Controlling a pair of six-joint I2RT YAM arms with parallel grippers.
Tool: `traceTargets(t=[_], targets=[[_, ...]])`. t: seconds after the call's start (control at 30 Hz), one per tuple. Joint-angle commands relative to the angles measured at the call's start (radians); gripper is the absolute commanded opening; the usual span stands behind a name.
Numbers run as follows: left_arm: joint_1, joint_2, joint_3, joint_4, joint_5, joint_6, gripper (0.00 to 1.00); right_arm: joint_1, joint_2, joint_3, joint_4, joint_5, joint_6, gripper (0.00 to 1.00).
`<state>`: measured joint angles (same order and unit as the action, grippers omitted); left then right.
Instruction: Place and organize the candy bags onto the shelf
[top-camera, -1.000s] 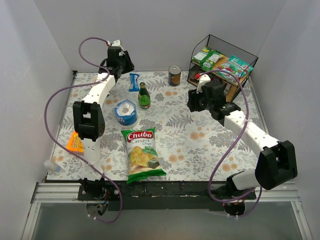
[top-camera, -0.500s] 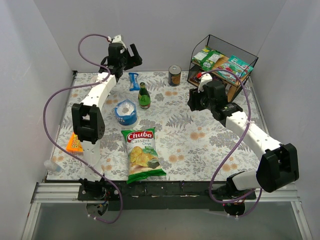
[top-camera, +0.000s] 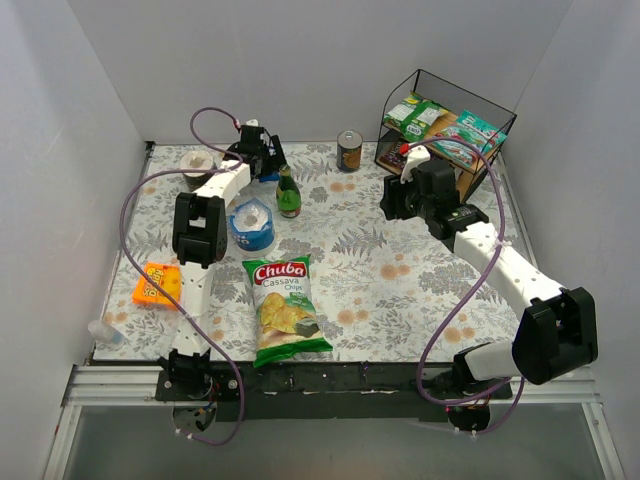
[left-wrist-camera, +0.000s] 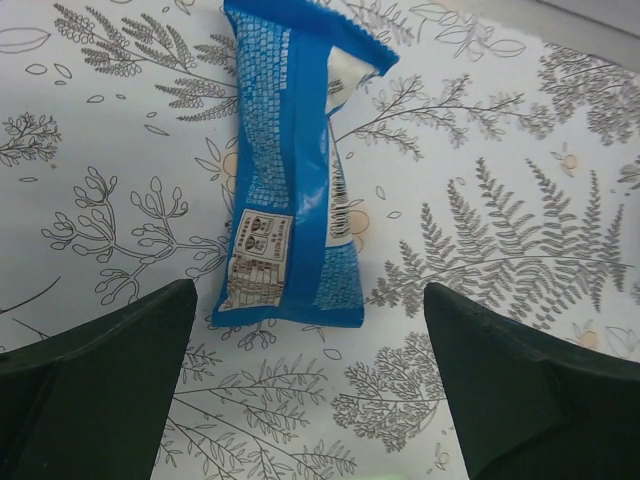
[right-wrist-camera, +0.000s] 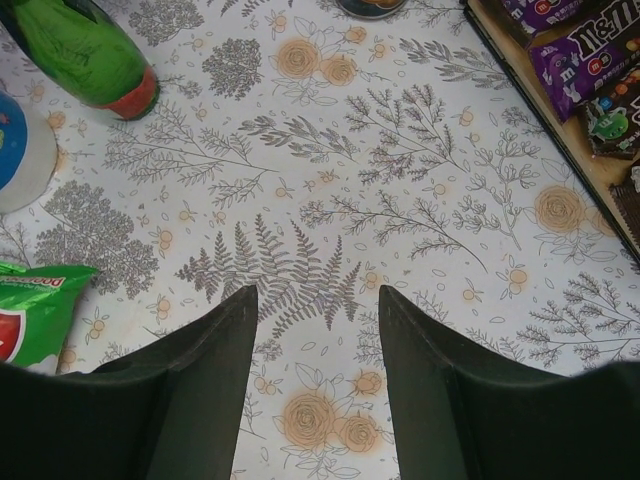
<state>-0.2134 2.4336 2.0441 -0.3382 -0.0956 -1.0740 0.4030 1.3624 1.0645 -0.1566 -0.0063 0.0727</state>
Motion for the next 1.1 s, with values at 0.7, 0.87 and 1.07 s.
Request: traceTargets(t=[0.7,0.87,1.07], targets=[[-0.009,-0.013,0.073,-0.030,-0.084,0.043,0.17,-0.029,-0.040,-0.024,0.038,-0.014,0.006,0.59],[-0.011,-0.085,0.071,-0.038,-0.087,0.039,0.16,-0.032,-0.046,-0.024,0.042,-0.015,0.006,0.59],[-0.009,-0.211,0.091,-0.032,-0.040,0.036,0.16,-0.030,-0.052,-0.028,0.048,-0.024,0.012,0.59]])
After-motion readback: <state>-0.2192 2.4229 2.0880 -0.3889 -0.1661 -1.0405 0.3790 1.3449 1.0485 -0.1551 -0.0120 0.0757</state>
